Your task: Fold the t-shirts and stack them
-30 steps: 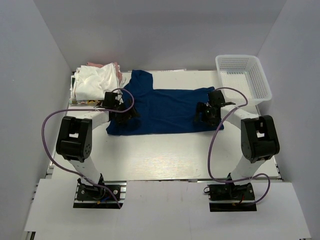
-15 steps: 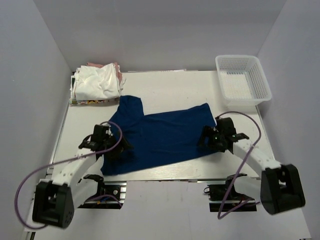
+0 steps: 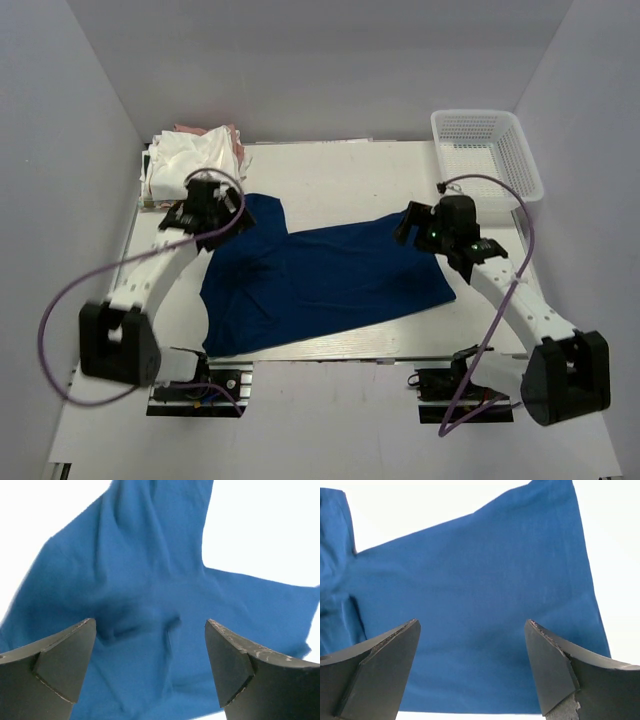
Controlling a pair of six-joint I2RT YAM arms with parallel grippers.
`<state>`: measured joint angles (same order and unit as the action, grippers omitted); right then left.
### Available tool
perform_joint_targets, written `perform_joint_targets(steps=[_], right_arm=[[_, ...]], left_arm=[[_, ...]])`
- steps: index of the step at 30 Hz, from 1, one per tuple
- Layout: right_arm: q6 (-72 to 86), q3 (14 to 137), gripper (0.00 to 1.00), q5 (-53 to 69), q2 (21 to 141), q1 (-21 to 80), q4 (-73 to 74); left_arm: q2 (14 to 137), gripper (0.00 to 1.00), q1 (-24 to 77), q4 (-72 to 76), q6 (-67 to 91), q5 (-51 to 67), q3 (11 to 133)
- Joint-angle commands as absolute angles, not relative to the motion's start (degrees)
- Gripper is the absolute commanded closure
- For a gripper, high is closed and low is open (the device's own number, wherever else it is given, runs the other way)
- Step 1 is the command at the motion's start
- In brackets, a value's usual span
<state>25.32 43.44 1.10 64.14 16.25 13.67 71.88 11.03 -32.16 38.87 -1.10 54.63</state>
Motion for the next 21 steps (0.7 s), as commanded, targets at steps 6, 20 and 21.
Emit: perform_joint_targets(steps=[6,20,21], right_arm=[[23.5,54.2,0.1,-5.2,79.4,16.2,10.8],[21.9,68.6,0.1,-14.0,96.9,16.0,14.1],[21.8,68.9,0.1,-14.1,97.3,15.9,13.9]], left_arm=[[101.7,0.03,10.1,-30.8,31.9,-19.1,81.8],[122.0,0.37,10.1,-32.0,29.7,-12.9,96.6],[122.5,0.45,10.1,-32.8,29.7,-12.4,96.6]])
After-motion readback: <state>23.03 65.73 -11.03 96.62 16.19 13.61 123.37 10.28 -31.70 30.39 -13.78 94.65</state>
